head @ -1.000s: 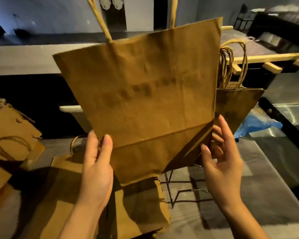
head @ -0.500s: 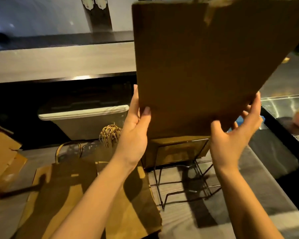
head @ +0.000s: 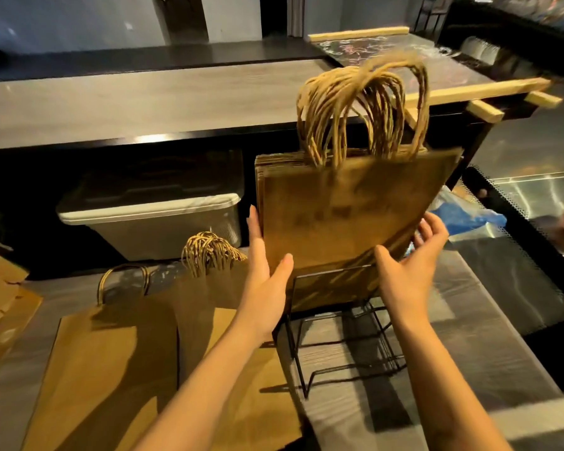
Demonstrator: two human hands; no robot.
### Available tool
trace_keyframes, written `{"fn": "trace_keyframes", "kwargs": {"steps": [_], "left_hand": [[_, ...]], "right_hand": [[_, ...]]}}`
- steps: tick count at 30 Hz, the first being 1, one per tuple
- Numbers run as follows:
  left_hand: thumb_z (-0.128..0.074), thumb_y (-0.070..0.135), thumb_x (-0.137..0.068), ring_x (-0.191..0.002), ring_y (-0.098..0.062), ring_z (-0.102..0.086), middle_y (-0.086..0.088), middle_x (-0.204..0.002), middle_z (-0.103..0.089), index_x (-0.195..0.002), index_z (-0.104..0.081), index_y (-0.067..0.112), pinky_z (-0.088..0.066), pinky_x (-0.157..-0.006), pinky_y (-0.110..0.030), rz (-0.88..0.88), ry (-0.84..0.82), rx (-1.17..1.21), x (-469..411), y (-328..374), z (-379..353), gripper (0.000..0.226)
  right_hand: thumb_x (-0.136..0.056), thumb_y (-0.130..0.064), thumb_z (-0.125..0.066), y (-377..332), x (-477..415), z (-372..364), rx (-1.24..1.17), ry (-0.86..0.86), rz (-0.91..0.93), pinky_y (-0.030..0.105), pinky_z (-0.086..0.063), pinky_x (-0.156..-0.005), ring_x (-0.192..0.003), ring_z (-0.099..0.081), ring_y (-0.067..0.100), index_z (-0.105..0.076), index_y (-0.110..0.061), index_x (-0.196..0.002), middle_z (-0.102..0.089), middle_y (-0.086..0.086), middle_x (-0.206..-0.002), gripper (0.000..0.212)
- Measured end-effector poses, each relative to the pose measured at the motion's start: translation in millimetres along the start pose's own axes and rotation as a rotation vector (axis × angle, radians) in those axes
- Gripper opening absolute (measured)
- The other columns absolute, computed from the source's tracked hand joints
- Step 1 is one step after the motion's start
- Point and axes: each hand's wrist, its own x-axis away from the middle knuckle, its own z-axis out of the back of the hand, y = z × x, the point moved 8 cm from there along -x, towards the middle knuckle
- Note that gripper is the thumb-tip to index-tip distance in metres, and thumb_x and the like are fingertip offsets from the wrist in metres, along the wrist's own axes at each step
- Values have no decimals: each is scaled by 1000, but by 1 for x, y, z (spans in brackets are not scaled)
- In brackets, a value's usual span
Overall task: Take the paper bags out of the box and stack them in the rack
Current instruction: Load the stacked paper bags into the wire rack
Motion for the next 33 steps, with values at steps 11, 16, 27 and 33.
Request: {"fn": "trace_keyframes", "kwargs": {"steps": [11, 16, 27, 33], "left_hand": [[-43, 14, -99, -130, -5, -39, 15, -145, -38, -148, -11, 40, -30, -111, -30, 98, 65, 57, -1, -13, 8, 64], [-43, 13, -99, -124, 1, -39, 19, -141, -38, -148, -11, 38, -32, -101, -16, 101, 61, 3, 2, -13, 6, 63], [-43, 20, -99, -126, 6, -27, 17, -143, -32, -143, -25, 43, -25, -100, -19, 177, 81, 23, 23, -22, 33, 53], [-45, 21, -98, -129, -1, -39, 15, -142, -43, -131, -43, 44, -32, -108, -26, 217, 299, 43, 68, -54, 110, 40]], "right_hand": [[-79, -26, -64, -8, -4, -6, 90, -148, 4, 45, -38, -109, -133, -40, 13, -16, -43, -144, -35, -6, -149, 83], [-83, -14, -67, 1, 6, -8, 316, -241, -8, 43, -30, -114, -139, -31, 17, 1, -31, -151, -24, -3, -156, 98], [-91, -28, -60, -23, 94, -64, 531, -578, 181, 27, 13, -114, -141, 25, 6, 25, -40, -139, 20, 0, -156, 98], [-94, -38, -50, -29, 157, -105, 607, -839, 265, 22, 15, -112, -137, 32, 0, 33, -43, -132, 37, -16, -146, 92]]}}
